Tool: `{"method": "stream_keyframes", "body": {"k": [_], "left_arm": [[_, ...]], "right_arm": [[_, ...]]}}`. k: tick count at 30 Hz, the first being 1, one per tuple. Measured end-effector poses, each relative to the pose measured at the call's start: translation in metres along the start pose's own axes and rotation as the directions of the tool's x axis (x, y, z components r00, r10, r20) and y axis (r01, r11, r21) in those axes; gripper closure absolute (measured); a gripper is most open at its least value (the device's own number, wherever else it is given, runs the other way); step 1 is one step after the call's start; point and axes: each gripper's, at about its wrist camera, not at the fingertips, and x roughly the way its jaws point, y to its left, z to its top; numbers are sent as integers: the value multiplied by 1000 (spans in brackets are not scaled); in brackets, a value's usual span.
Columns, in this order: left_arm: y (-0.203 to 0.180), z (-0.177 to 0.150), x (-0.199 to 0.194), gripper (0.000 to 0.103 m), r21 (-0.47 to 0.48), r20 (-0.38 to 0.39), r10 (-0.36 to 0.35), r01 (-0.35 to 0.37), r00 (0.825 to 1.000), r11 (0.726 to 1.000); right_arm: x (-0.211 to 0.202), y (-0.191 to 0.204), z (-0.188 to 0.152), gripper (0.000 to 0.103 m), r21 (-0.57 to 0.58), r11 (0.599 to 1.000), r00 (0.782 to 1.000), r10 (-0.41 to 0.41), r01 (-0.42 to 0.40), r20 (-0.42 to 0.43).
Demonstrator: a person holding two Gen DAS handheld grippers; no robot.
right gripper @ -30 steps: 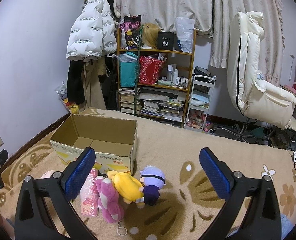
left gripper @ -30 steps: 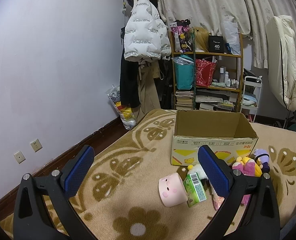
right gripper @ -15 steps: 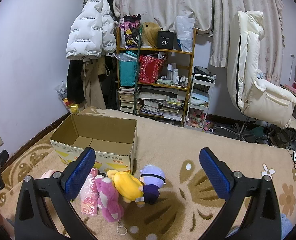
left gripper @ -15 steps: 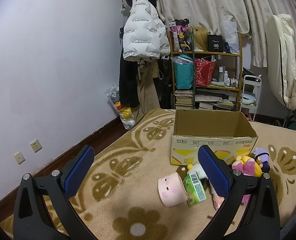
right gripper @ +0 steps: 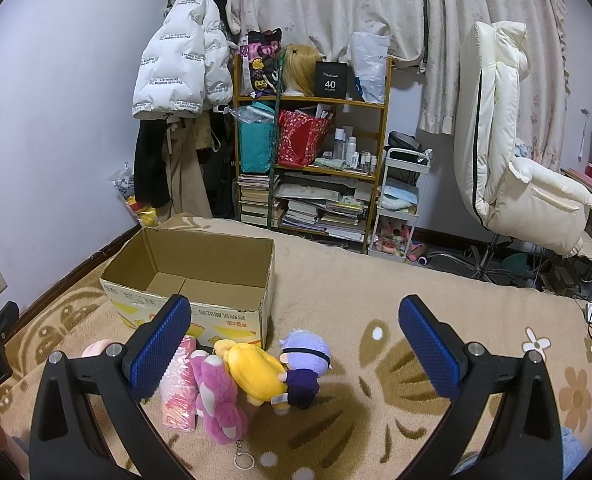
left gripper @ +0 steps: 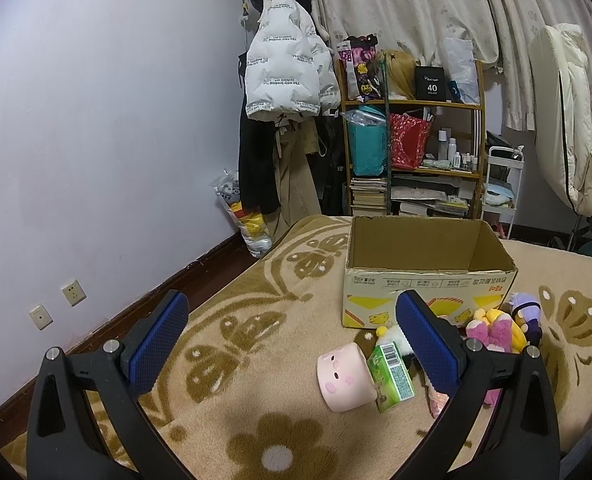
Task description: Organize soft objects
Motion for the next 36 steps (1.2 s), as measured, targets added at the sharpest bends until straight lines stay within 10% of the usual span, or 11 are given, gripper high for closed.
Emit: {"method": "stream_keyframes", "body": {"k": [36], "left_arm": [[-16,3,34,1,68,-125,-23,32,992,997]], "right_arm": [[34,-3,4,0,-47,998,995,-44,39,-88]]}}
